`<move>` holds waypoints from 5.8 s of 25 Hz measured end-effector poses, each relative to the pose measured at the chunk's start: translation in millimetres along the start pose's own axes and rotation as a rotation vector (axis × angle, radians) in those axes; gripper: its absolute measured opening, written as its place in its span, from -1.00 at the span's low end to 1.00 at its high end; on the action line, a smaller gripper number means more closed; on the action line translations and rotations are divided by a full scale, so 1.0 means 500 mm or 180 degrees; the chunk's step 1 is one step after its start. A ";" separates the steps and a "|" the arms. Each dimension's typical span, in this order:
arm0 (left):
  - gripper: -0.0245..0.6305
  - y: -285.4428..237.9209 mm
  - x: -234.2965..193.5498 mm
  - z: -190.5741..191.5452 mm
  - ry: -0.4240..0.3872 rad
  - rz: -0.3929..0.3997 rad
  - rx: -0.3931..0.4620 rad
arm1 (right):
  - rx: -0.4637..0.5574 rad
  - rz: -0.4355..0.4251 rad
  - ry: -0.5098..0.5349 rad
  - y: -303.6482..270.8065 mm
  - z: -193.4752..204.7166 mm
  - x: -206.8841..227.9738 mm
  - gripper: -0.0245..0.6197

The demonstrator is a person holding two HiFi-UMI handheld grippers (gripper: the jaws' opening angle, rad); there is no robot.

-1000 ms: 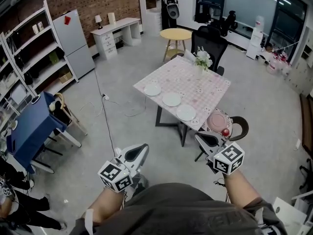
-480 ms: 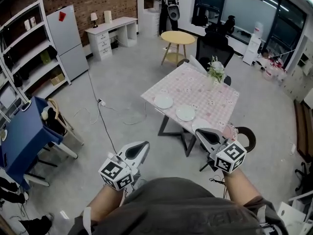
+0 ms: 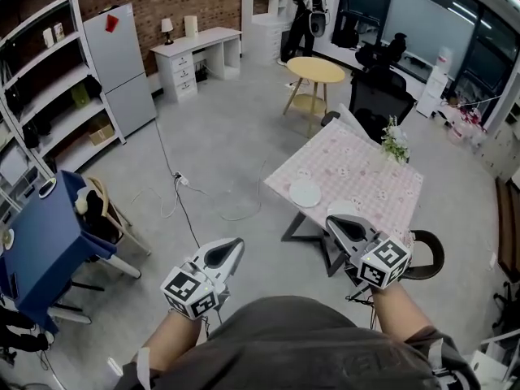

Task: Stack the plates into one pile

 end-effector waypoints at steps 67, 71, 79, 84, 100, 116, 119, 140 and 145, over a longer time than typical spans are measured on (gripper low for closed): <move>-0.27 -0.753 -0.518 0.668 0.2899 -0.0481 -0.2134 | -0.0675 0.0214 -0.0505 -0.269 0.259 0.601 -0.94; -0.26 -0.768 -0.520 0.670 0.2897 -0.0495 -0.2155 | -0.0680 0.0221 -0.0537 -0.267 0.264 0.608 -0.94; -0.67 -0.768 -0.540 0.692 0.2653 -0.0816 -0.2394 | -0.0741 0.0276 -0.0606 -0.252 0.287 0.614 -0.94; -0.77 -0.774 -0.539 0.697 0.2376 -0.0898 -0.2745 | -0.0801 0.0355 -0.0676 -0.239 0.304 0.626 -0.94; -0.88 -0.768 -0.496 0.625 0.3634 -0.0122 -0.1743 | -0.0752 0.0533 -0.0721 -0.212 0.291 0.662 -0.94; -0.88 -0.821 -0.412 0.486 0.3588 0.0517 -0.1268 | -0.0625 0.0657 -0.0648 -0.179 0.255 0.677 -0.94; -0.88 -0.849 -0.360 0.497 0.3586 0.0660 -0.1389 | -0.0606 0.0729 -0.0630 -0.151 0.254 0.690 -0.94; -0.86 -0.899 -0.198 0.720 0.2358 0.0295 -0.2751 | -0.0645 0.1109 -0.0715 0.032 0.299 0.744 -0.94; -0.33 -0.902 -0.187 0.704 0.1756 0.0297 -0.2914 | -0.0614 0.1039 -0.0685 0.038 0.289 0.762 -0.94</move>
Point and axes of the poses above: the fingertips, and each gripper's own axes: y backward along the fingers, x to its right, z out of its underside, the point moved 1 cm from there along y, backward along the fingers, and after that the axes turned 7 degrees about z, right-handed, at the moved point
